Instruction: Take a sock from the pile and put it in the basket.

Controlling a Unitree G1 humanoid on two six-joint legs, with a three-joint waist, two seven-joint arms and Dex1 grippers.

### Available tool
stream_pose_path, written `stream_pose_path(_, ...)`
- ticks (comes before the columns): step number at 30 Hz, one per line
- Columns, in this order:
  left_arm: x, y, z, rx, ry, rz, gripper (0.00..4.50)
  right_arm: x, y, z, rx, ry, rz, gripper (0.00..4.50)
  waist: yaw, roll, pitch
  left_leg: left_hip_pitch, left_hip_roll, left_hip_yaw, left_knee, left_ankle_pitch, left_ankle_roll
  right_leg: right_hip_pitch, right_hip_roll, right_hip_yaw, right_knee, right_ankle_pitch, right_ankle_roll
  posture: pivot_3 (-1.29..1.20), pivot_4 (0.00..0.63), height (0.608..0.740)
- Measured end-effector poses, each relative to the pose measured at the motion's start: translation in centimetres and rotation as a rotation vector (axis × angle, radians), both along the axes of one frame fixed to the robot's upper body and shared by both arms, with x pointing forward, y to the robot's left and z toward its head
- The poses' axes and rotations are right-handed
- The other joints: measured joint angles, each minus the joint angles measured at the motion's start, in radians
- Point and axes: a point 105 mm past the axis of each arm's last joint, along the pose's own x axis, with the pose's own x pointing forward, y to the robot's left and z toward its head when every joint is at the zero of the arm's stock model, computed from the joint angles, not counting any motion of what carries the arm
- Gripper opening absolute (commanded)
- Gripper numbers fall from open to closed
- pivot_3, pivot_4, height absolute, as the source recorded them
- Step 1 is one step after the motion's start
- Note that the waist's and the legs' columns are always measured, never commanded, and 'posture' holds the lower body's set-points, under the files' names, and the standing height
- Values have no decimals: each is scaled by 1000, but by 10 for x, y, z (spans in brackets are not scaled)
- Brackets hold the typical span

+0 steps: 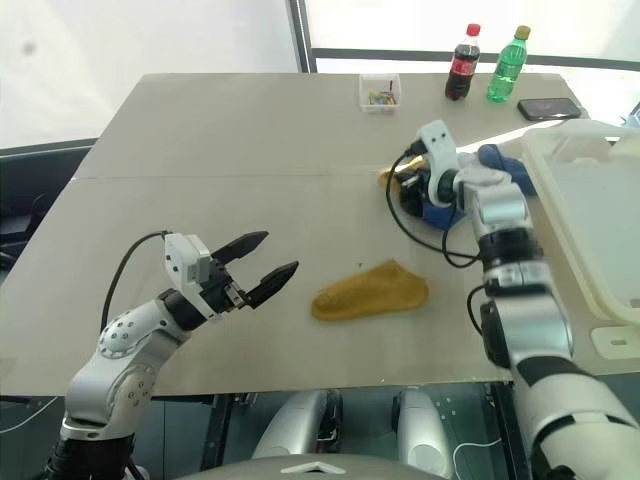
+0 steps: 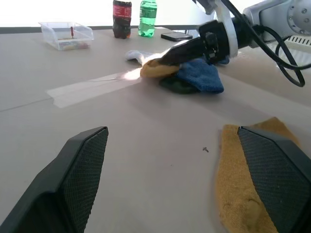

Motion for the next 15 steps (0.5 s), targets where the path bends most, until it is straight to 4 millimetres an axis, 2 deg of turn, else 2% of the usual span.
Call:
stream_pose_path(2,3,2,-2,1,9,3,4500,-20,17,-11,21,32,70,64,-2,0,0,0,0,0,0,0,0,0,0,0,1,0,0,0,150,729)
stream_pose_path(4,5,3,-1,5,9,-4,4500,-32,29,-12,33,33,118,64,-1,0,0,0,0,0,0,0,0,-1,0,0,2,0,0,0,150,729)
stream_pose_path(9,9,22,-6,23,45,21,4500,-64,79,13,116,-31,296,64,-3,0,0,2,0,-1,0,-1,1,-1,1,0,4,0,0,0,150,729)
stream_pose_path(11,7,29,-6,34,61,21,4500,-73,91,15,129,-30,344,64,-3,0,0,2,0,-1,0,1,-1,-1,1,0,3,0,0,0,150,729)
stream_pose_path(15,-4,44,-14,48,137,-13,4500,-93,118,2,147,30,426,64,-3,0,0,1,0,-1,0,1,-2,-1,0,0,3,0,0,0,150,729)
